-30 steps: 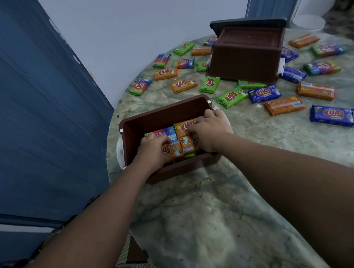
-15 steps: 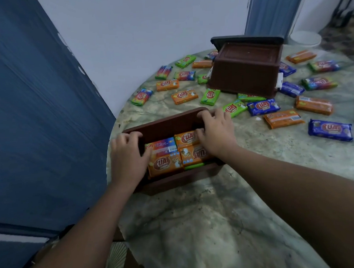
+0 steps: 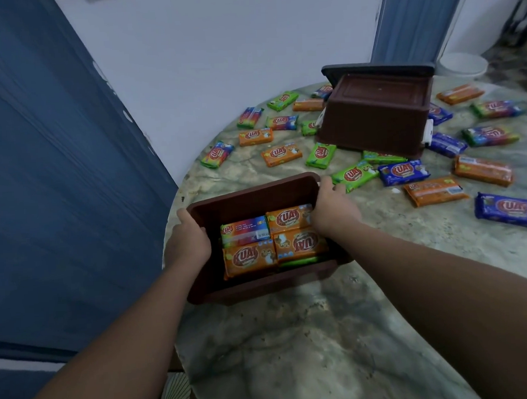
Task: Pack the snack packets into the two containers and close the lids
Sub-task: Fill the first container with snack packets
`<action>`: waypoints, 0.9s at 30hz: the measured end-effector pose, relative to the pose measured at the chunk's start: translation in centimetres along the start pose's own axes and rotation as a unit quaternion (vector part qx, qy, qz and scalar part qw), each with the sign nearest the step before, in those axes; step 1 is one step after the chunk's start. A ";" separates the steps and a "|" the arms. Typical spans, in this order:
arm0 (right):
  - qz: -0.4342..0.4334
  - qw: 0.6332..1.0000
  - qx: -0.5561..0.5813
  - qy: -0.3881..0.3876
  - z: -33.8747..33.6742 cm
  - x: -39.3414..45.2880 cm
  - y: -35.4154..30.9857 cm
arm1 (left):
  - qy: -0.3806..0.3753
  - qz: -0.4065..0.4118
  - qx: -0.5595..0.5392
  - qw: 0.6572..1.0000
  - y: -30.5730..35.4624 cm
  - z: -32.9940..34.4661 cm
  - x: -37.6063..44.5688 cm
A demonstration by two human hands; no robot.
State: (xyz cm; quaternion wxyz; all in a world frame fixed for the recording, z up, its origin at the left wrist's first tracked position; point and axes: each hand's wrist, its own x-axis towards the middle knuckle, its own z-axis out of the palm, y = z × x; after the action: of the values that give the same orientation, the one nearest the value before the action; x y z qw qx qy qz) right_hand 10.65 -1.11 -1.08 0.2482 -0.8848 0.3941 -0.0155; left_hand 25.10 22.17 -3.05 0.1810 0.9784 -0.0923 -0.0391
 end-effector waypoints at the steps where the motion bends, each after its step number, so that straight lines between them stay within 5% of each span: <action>1: 0.002 1.000 0.000 0.000 0.0 0.1 -0.1 | 0.001 0.005 0.003 1.000 0.0 0.1 0.5; 27: 0.083 0.996 0.017 0.041 0.8 4.7 -5.1 | -0.018 0.095 0.050 0.994 1.3 0.7 12.2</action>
State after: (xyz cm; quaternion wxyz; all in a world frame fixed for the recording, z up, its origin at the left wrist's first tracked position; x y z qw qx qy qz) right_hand 17.58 -1.14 -0.28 0.2475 -0.8432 0.4757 -0.0379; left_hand 36.79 18.32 -3.79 0.1330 0.9722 -0.1894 -0.0343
